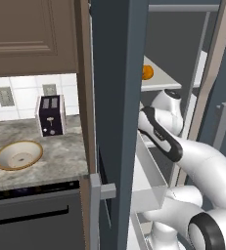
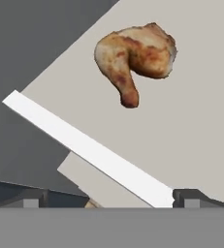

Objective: Take the bell pepper, chicken drumstick, and orange from the freezer and place them in the bowl on the counter.

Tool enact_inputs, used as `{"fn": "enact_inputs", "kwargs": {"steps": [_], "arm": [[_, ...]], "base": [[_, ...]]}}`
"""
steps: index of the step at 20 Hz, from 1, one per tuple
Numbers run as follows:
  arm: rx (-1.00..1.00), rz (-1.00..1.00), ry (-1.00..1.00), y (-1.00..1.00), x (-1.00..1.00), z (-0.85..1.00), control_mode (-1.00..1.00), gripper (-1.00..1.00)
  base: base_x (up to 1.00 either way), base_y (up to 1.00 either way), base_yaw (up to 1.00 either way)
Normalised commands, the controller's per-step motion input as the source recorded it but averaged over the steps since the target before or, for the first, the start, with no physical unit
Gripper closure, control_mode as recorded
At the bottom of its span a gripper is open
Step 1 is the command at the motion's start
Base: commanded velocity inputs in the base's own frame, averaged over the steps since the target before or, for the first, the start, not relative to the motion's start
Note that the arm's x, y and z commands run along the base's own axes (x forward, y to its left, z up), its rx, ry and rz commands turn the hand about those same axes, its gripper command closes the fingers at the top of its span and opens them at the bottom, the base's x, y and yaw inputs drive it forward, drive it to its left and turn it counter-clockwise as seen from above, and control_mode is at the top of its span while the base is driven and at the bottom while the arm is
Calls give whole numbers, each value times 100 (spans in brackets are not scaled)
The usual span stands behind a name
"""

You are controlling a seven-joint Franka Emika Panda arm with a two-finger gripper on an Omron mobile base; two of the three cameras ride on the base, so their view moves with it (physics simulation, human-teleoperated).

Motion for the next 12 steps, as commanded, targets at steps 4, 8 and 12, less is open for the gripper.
{"fn": "enact_inputs", "kwargs": {"steps": [4,8,12], "arm": [[0,8,0,20,0,0,-100,-100],[0,7,-2,2,4,0,-100,-100],[0,4,-3,0,10,0,-100,-100]], "base": [[0,0,0],[0,0,0],[0,0,0]]}}
